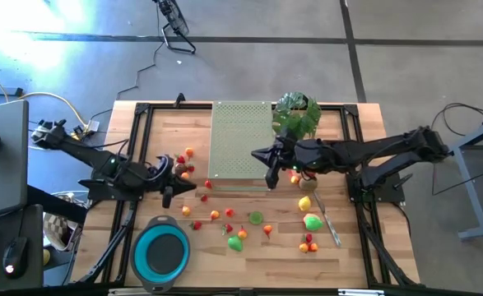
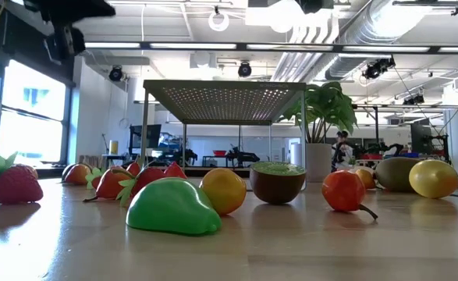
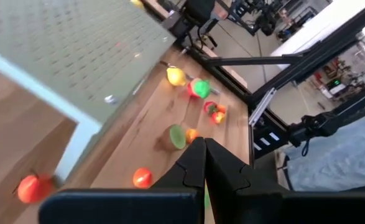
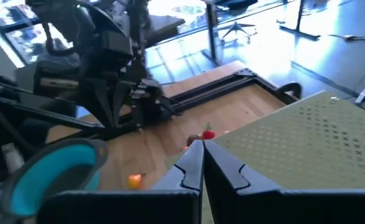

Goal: Pick & Place Fruit
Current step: Put the blue bowl on the shelf

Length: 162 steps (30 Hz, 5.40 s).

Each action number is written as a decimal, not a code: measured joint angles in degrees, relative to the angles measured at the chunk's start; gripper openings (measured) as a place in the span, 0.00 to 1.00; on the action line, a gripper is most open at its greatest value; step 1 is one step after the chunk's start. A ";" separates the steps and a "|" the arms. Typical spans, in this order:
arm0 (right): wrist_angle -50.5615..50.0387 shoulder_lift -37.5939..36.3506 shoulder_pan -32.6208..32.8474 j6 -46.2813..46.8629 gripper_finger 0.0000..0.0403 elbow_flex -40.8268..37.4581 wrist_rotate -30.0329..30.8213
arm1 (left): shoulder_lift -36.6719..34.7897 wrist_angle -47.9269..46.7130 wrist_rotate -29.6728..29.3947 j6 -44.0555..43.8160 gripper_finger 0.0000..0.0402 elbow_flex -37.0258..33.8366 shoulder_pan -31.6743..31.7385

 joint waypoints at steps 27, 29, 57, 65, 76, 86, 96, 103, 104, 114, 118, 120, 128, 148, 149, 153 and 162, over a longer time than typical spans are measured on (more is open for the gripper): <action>-4.08 -3.22 -0.01 -5.03 0.01 0.00 -4.21 | 33.91 -40.72 5.45 -43.87 0.00 34.28 -16.91; -4.53 -3.09 -0.01 -5.08 0.01 0.00 -4.35 | 35.41 -40.85 6.34 -46.93 0.00 35.33 -17.96; -5.69 -3.09 -0.01 -5.92 0.01 0.00 -6.32 | 46.66 -29.53 9.76 -69.03 0.00 36.78 -27.34; -5.69 -3.09 -0.01 -5.92 0.01 0.00 -6.33 | 46.68 -35.28 14.51 -67.30 0.00 43.91 -27.47; -5.59 -3.07 -0.01 -5.90 0.01 0.00 -7.66 | 53.05 -53.71 19.45 -68.40 0.00 57.05 -27.85; -5.60 -3.05 -0.01 -5.95 0.01 0.00 -7.66 | 54.64 -52.79 19.03 -68.83 0.00 57.02 -27.69; -5.63 -3.05 -0.01 -6.27 0.01 0.00 -7.78 | 54.66 -51.90 19.49 -65.10 0.02 57.02 -27.67; -5.64 -3.05 -0.01 -6.06 0.01 0.00 -10.46 | 54.66 -52.38 19.81 -66.53 0.22 57.00 -27.69; -5.63 -3.05 -0.01 -6.12 0.01 0.00 -10.46 | 54.66 -52.37 19.81 -66.87 0.27 57.00 -27.69; -5.65 -3.05 -0.01 -6.14 0.01 0.00 -10.64 | 54.66 -52.32 19.42 -67.32 0.58 56.98 -27.69; -5.65 -3.05 -0.01 -6.16 0.01 0.00 -10.66 | 54.66 -52.28 16.68 -68.39 0.59 56.98 -27.69; -5.67 -3.05 -0.01 -6.20 0.01 0.00 -10.66 | 54.94 -52.06 15.28 -69.60 0.59 56.98 -27.65; -5.74 -3.05 -0.01 -6.40 0.01 0.00 -10.66 | 60.29 -52.02 14.79 -73.62 0.59 56.98 -27.30; -5.69 -3.05 -0.01 -6.43 0.01 -0.02 -10.66 | 71.21 -47.46 14.89 -79.56 0.59 56.96 -27.28; -5.69 -3.05 -0.01 -6.43 0.01 -0.01 -10.66 | 71.41 -47.34 14.90 -79.54 0.59 56.96 -27.28; -5.69 -3.05 -0.01 -6.43 0.01 -0.02 -10.66 | 71.60 -47.94 15.66 -79.52 0.59 56.96 -27.28; -5.67 -3.05 -0.01 -6.83 0.01 -0.02 -10.65 | 71.60 -48.43 16.11 -79.45 0.39 56.96 -27.28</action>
